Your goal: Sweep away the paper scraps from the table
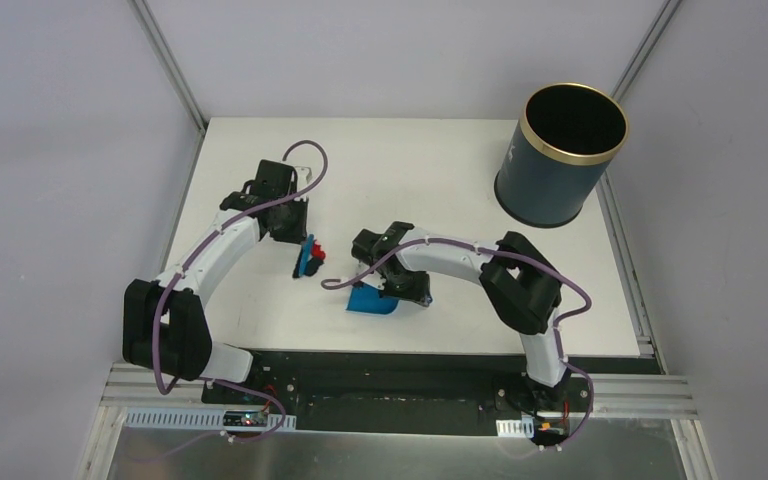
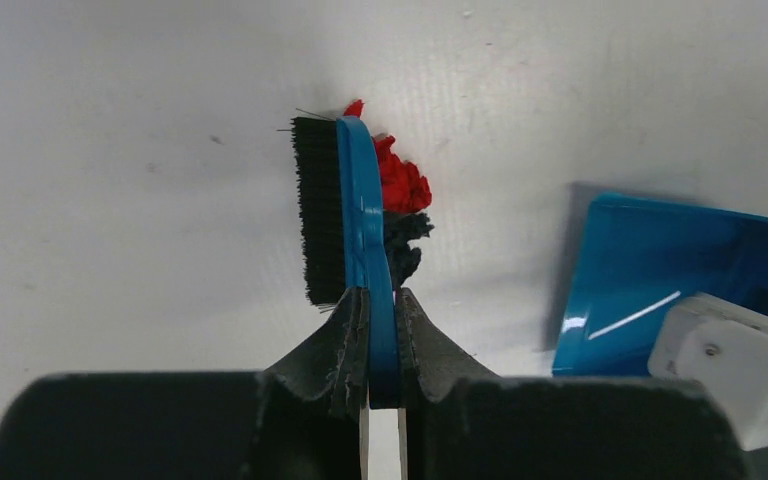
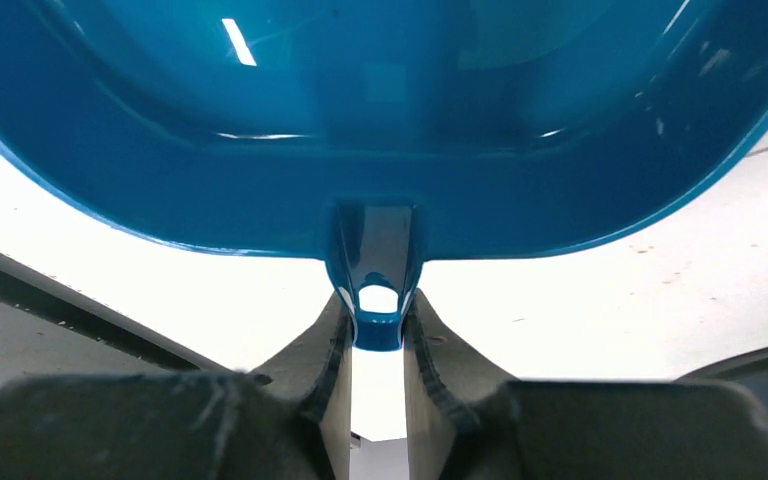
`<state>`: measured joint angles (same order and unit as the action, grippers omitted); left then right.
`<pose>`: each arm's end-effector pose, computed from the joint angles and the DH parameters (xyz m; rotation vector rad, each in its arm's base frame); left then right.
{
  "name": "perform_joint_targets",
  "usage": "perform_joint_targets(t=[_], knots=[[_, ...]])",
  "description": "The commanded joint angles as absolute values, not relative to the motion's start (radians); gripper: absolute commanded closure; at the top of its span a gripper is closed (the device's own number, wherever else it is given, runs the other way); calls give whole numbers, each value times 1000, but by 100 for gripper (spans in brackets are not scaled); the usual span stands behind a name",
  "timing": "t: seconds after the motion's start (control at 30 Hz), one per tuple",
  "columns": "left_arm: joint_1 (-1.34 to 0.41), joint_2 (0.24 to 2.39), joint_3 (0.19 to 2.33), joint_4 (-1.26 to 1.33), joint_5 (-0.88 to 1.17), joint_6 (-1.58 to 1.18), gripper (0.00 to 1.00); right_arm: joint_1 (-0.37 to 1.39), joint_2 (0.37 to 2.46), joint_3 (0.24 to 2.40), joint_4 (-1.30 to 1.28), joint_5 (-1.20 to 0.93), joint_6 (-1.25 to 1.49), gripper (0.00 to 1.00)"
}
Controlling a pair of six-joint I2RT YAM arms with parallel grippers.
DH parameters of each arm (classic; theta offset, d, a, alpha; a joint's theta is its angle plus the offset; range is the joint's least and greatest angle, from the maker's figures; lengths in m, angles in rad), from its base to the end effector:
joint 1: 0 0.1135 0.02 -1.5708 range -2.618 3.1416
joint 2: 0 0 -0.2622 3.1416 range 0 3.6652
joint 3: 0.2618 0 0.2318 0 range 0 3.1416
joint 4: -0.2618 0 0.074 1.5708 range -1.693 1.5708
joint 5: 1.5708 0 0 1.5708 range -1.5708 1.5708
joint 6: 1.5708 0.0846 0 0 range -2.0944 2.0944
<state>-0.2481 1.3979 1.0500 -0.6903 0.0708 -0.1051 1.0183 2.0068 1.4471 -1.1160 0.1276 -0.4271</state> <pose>0.2760 -0.0761 0.2154 0.2125 2.6126 -0.2170 0.1854 0.2802 0.1261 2.0380 -2.2955 0.2346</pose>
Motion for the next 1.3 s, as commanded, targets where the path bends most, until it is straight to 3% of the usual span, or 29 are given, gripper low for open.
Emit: perform_joint_targets(t=[0.0, 0.17, 0.23, 0.43, 0.57, 0.67, 0.7, 0.8, 0.9, 1.27], knots=[[-264, 1376, 1019, -660, 255, -157, 100, 1031, 2002, 1512, -1156, 170, -412, 82], [-264, 1355, 1009, -656, 258, -151, 100, 1030, 1955, 1441, -1101, 173, -409, 50], [-264, 1354, 1011, -656, 254, -149, 100, 1029, 1924, 1399, -1068, 179, -417, 42], [-264, 1343, 1012, -662, 225, -144, 100, 981, 1740, 1297, -969, 91, -430, 39], [-264, 1337, 1009, -662, 217, -136, 100, 900, 1474, 1071, -725, -130, -436, 33], [-264, 1342, 1009, -662, 219, -132, 100, 857, 1376, 962, -600, -159, -435, 32], [-264, 1344, 1010, -662, 220, -132, 100, 854, 1408, 974, -619, -196, -445, 24], [-264, 1347, 1012, -664, 222, -133, 100, 832, 1482, 979, -629, -253, -455, 35], [-264, 1348, 1010, -664, 219, -133, 100, 827, 1516, 960, -590, -268, -470, 39], [-264, 1348, 1011, -665, 223, -130, 100, 828, 1583, 961, -538, -219, -472, 43]])
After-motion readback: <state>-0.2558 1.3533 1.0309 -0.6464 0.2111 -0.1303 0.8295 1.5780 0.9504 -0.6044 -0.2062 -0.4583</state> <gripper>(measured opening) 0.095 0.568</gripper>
